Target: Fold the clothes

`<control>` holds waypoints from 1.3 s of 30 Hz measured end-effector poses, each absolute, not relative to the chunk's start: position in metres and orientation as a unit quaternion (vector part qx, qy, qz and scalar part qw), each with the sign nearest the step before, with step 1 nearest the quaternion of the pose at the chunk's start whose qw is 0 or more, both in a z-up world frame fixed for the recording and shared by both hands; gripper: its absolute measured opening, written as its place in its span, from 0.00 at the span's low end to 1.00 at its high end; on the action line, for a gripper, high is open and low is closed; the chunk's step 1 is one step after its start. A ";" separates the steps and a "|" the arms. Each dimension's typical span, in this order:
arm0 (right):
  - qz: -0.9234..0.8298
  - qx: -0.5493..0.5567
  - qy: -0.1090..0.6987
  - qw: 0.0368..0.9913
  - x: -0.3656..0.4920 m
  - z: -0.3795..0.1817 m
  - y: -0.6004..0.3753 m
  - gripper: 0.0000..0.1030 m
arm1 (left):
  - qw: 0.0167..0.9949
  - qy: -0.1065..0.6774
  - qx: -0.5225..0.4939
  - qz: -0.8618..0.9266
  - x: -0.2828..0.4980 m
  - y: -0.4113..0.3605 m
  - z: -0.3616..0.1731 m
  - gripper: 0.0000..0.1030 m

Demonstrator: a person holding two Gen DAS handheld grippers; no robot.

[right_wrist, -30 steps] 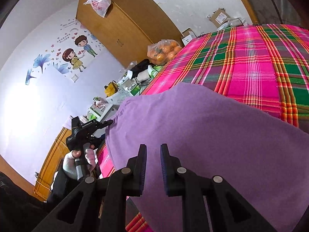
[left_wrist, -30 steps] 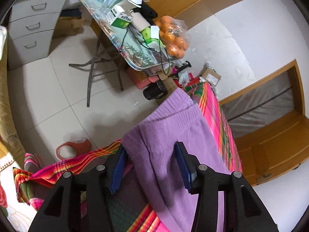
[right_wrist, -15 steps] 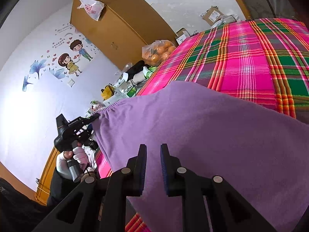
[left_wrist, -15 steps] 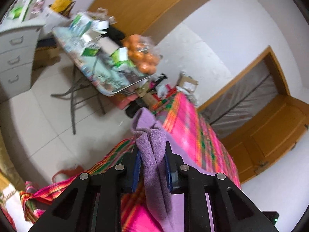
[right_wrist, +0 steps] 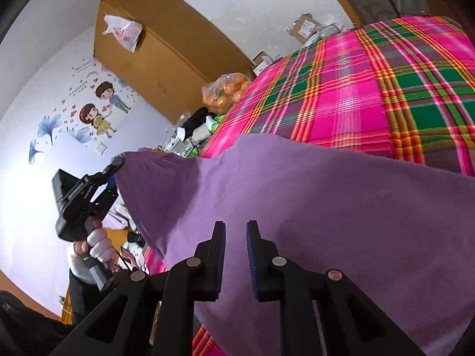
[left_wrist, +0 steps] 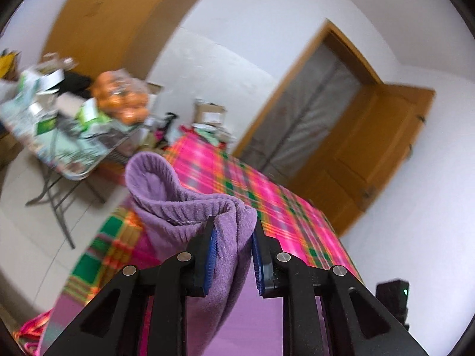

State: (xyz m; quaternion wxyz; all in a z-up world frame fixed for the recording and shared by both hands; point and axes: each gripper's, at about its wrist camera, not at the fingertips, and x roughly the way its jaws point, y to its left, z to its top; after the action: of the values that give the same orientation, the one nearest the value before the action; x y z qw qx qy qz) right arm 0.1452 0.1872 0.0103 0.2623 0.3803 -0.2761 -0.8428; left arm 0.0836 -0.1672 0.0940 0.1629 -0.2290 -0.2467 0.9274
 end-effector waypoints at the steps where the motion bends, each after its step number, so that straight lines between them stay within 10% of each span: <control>1: -0.843 0.379 -0.280 0.259 0.146 0.010 0.190 0.15 | 0.175 -0.241 -0.231 0.926 0.083 -0.159 0.095 0.21; 22: -0.842 0.377 -0.321 0.215 0.154 0.002 0.225 0.20 | 0.369 -0.070 -0.362 0.853 0.092 0.001 0.022 0.21; 29: -0.846 0.373 -0.313 0.218 0.153 0.007 0.226 0.34 | 0.403 -0.068 -0.333 0.850 0.117 -0.003 0.039 0.41; 39: -0.845 0.378 -0.267 0.268 0.125 0.024 0.192 0.40 | 0.230 -0.136 -0.328 0.906 0.112 -0.089 0.037 0.41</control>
State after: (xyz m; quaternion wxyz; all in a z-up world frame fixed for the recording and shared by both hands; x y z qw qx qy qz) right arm 0.1254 0.1924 0.0243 0.2675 0.3776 -0.2668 -0.8454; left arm 0.1119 -0.0891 0.0374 0.2302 -0.3280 -0.1363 0.9060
